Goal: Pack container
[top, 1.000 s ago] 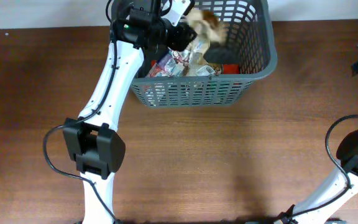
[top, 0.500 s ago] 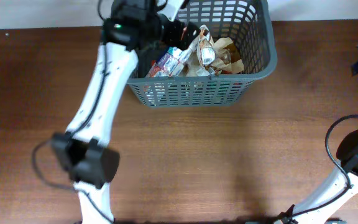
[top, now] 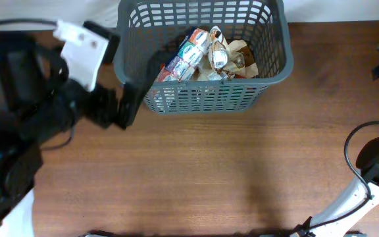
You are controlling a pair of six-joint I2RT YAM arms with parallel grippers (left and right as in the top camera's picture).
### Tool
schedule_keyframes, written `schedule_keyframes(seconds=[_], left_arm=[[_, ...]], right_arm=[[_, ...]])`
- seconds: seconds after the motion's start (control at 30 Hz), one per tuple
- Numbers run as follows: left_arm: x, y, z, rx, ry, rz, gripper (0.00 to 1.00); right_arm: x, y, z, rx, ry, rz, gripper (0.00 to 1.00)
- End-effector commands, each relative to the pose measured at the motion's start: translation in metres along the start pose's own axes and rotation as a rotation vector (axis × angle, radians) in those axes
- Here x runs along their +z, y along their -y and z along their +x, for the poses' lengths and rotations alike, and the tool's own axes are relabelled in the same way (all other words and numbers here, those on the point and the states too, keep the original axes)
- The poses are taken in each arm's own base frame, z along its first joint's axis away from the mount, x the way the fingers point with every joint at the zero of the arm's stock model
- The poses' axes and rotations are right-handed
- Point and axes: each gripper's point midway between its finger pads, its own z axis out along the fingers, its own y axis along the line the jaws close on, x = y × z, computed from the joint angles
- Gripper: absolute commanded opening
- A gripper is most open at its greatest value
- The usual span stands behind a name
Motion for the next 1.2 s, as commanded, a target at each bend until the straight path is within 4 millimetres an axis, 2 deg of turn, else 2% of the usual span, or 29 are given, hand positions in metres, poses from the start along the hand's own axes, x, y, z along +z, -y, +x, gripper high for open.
schedule_keyframes(seconds=[0.0,0.1,0.3,0.43,0.53,0.63,0.73,0.9,1.17], left_arm=[[-0.007,-0.013,0.039,-0.054,-0.147,-0.080,0.99],[-0.026,-0.013,0.064,-0.069,-0.224,-0.128,0.99],[-0.070,0.000,0.076,-0.044,-0.141,-0.173,0.99],[-0.114,0.024,0.097,-0.029,-0.038,-0.166,0.99],[-0.131,0.035,0.112,-0.060,0.008,-0.165,0.99],[-0.138,0.041,0.127,-0.122,0.033,-0.166,0.99],[-0.130,0.048,0.153,-0.177,-0.002,-0.132,0.99],[-0.101,0.059,0.180,-0.199,-0.060,-0.037,1.00],[-0.051,0.049,0.219,-0.410,-0.194,-0.037,0.99]], right_arm=[[0.000,0.003,-0.001,0.010,0.009,0.013,0.99],[0.000,0.003,-0.001,0.010,0.009,0.014,0.99],[0.000,0.003,-0.001,0.010,0.009,0.014,0.99],[0.000,0.003,-0.001,0.010,0.009,0.014,0.99],[0.000,0.003,-0.001,0.010,0.009,0.013,0.99],[0.000,0.003,-0.001,0.010,0.009,0.014,0.99],[0.000,0.003,-0.001,0.010,0.009,0.013,0.99],[0.000,0.003,-0.001,0.010,0.009,0.014,0.99],[0.000,0.003,-0.001,0.010,0.009,0.013,0.99]])
